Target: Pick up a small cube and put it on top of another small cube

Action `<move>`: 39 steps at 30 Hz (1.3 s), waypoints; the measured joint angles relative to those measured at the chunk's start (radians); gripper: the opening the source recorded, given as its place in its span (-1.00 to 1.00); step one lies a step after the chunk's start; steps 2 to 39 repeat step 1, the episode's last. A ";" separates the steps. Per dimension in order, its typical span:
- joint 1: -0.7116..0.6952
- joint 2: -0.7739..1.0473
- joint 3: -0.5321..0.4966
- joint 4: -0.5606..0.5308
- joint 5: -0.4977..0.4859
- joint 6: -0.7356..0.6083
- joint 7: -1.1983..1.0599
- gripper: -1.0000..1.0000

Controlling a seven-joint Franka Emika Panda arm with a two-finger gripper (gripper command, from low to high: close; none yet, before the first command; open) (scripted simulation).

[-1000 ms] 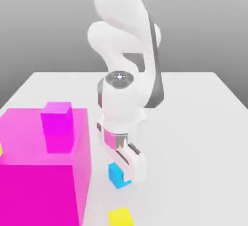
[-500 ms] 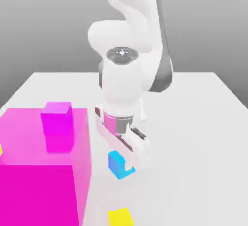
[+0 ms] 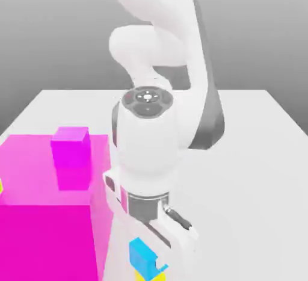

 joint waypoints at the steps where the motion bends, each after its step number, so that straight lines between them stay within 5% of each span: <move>1: 0.000 0.000 0.000 0.000 0.000 0.000 0.000 1.00; 39: 0.000 0.000 0.000 0.000 0.000 0.000 0.000 1.00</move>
